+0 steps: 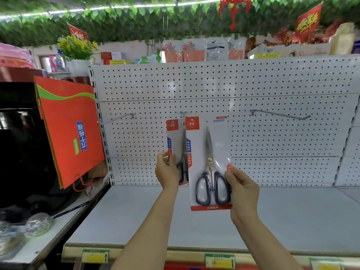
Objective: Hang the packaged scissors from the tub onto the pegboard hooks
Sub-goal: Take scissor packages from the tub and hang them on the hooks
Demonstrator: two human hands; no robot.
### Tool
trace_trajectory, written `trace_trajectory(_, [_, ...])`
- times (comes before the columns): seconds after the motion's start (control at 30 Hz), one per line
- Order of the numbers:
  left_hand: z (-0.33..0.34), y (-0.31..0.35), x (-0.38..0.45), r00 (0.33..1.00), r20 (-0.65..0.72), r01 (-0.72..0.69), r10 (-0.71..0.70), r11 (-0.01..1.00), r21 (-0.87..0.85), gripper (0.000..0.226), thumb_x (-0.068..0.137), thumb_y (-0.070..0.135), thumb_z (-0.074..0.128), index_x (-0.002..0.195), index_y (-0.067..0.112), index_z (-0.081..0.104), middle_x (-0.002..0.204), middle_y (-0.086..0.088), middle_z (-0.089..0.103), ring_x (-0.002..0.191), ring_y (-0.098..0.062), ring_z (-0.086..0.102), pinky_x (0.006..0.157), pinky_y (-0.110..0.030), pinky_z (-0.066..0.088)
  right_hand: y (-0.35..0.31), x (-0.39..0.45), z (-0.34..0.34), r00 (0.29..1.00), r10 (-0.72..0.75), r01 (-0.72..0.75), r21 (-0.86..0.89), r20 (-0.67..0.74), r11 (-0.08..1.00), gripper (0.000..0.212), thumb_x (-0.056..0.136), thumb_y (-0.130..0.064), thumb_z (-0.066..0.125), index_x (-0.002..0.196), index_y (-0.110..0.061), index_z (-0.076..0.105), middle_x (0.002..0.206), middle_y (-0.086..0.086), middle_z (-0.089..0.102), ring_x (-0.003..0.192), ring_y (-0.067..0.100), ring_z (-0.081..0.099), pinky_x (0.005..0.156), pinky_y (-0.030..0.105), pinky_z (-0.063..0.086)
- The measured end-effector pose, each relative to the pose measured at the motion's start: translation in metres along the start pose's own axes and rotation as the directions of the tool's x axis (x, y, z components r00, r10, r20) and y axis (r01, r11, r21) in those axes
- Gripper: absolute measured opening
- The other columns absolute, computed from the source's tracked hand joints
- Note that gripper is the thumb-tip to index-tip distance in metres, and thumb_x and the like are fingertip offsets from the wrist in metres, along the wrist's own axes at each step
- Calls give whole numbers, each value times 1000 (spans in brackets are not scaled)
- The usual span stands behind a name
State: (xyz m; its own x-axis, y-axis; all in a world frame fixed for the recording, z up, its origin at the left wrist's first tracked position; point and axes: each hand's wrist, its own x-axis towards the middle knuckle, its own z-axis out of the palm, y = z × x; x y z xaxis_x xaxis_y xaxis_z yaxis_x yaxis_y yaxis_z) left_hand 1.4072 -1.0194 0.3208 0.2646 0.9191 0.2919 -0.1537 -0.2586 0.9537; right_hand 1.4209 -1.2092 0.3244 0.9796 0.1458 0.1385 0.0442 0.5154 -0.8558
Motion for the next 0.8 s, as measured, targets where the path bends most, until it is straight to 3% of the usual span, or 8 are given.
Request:
trace_trajectory(0.1, [-6, -1, 14, 998, 61, 5, -5, 1000, 4, 7, 91, 26, 63, 97, 22, 62, 98, 1, 73, 83, -15, 69, 70, -33, 56, 7, -3, 13, 999, 10, -9, -18, 35, 1000, 17, 89, -3, 65, 104, -7, 72, 91, 5, 74, 76, 13, 67, 68, 21, 54])
trace_trajectory(0.2, [-20, 10, 23, 996, 86, -7, 9, 1000, -19, 12, 91, 23, 64, 102, 23, 67, 100, 7, 72, 93, -11, 68, 74, -25, 53, 14, -6, 27, 997, 16, -14, -25, 71, 1000, 15, 90, -1, 63, 98, -7, 74, 84, 2, 74, 72, 11, 65, 64, 19, 55])
trace_trajectory(0.3, [-38, 45, 26, 986, 25, -156, 163, 969, -189, 23, 94, 21, 61, 117, 25, 67, 111, 14, 68, 103, 2, 62, 90, -19, 48, 21, -5, 37, 996, 32, -31, -15, 84, 999, 15, 90, -1, 63, 99, -6, 73, 87, 5, 74, 75, 13, 64, 67, 19, 57])
trace_trajectory(0.37, [-45, 77, 22, 941, 35, -321, 336, 923, -211, 26, 96, 23, 60, 121, 25, 65, 117, 13, 65, 101, 4, 60, 85, -11, 45, 26, -5, 43, 995, 38, -37, -18, 89, 999, 16, 90, -1, 62, 92, -10, 74, 81, 1, 74, 71, 11, 65, 63, 18, 55])
trace_trajectory(0.47, [-41, 111, 16, 838, 203, -500, 507, 862, -85, 33, 91, 31, 66, 124, 31, 63, 119, 11, 58, 93, 4, 59, 78, -9, 46, 33, -5, 51, 997, 55, -56, 1, 59, 998, 18, 90, 0, 63, 90, -15, 74, 85, 1, 75, 70, 9, 67, 61, 15, 53])
trace_trajectory(0.53, [-34, 114, 18, 792, 288, -571, 538, 820, 39, 41, 85, 36, 72, 125, 34, 63, 116, 12, 56, 92, -2, 60, 83, -19, 52, 38, -3, 54, 998, 63, -64, 27, 32, 998, 21, 89, 0, 64, 89, -19, 72, 91, 2, 74, 77, 11, 67, 64, 13, 53])
trace_trajectory(0.63, [-25, 104, 27, 771, 351, -612, 532, 771, 175, 52, 82, 34, 75, 131, 31, 59, 115, 15, 54, 101, -9, 56, 90, -30, 51, 44, 2, 57, 997, 73, -73, 19, 15, 997, 18, 88, -1, 65, 96, -15, 72, 94, 3, 74, 82, 13, 66, 68, 14, 53])
trace_trajectory(0.8, [-13, 85, 45, 760, 382, -649, 526, 652, 392, 60, 81, 37, 74, 137, 29, 53, 130, 13, 48, 118, -12, 33, 85, -24, 39, 51, 15, 64, 997, 69, -69, 9, 46, 998, 22, 90, 2, 60, 87, -16, 73, 71, -12, 73, 64, 3, 65, 61, 14, 53])
